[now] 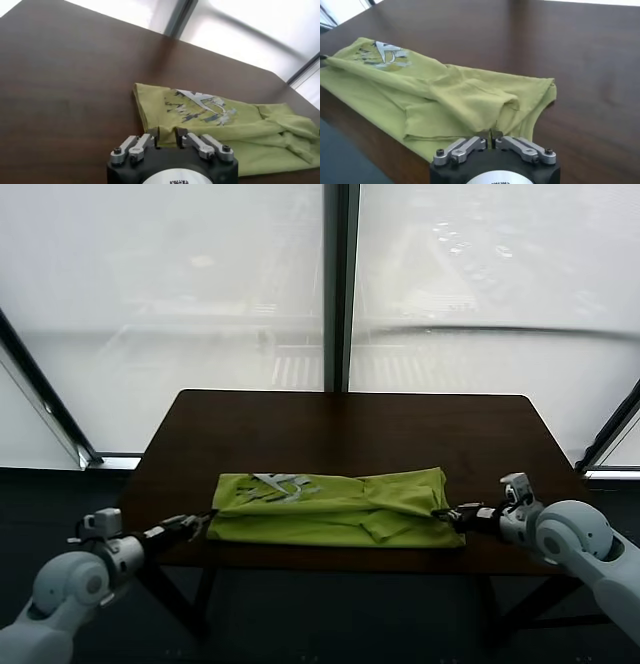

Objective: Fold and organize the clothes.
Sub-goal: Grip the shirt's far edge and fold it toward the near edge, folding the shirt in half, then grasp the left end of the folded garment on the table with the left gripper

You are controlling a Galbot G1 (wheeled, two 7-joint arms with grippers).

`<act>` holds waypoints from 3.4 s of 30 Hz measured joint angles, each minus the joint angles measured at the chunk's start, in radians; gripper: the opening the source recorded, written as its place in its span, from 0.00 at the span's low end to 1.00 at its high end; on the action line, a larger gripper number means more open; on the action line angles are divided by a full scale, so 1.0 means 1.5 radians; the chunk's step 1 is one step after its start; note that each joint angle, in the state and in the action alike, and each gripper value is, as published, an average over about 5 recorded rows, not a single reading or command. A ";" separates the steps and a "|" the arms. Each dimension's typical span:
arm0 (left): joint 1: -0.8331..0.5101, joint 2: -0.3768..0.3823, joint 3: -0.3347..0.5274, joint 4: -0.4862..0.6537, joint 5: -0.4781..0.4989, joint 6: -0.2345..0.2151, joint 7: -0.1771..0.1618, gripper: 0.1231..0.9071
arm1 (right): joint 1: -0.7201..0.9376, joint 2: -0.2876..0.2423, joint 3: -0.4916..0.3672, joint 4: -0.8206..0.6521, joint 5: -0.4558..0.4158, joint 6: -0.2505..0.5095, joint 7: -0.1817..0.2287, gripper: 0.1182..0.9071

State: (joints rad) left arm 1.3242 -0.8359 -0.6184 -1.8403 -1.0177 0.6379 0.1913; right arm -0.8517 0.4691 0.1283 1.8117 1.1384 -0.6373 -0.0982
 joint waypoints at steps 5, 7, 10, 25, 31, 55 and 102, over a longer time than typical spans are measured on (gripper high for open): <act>-0.018 0.009 -0.004 0.011 -0.024 0.000 -0.015 0.86 | 0.023 0.043 0.006 -0.052 -0.023 -0.001 0.005 1.00; -0.039 0.007 0.003 0.023 -0.030 -0.001 -0.024 0.96 | 0.026 0.063 0.008 -0.073 -0.035 -0.002 0.003 1.00; -0.081 0.000 0.023 0.045 -0.029 -0.001 -0.034 0.99 | 0.028 0.090 0.010 -0.100 -0.052 0.000 0.002 1.00; -0.224 -0.036 0.112 0.179 0.004 -0.003 -0.034 1.00 | 0.050 0.174 0.022 -0.179 -0.083 0.011 0.002 1.00; -0.243 -0.044 0.127 0.215 0.013 -0.006 -0.033 1.00 | 0.060 0.198 0.018 -0.198 -0.091 0.014 0.004 1.00; -0.270 -0.066 0.159 0.238 0.025 -0.006 -0.033 0.68 | 0.078 0.236 0.008 -0.244 -0.109 0.015 0.001 0.73; -0.262 -0.046 0.125 0.195 0.011 -0.016 -0.068 0.59 | 0.029 0.193 0.039 -0.192 -0.150 0.177 -0.055 0.88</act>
State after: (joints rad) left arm 0.9310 -0.9047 -0.4316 -1.5473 -1.0007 0.6145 0.0890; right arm -0.8084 0.7586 0.1867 1.5232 0.9134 -0.3713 -0.1814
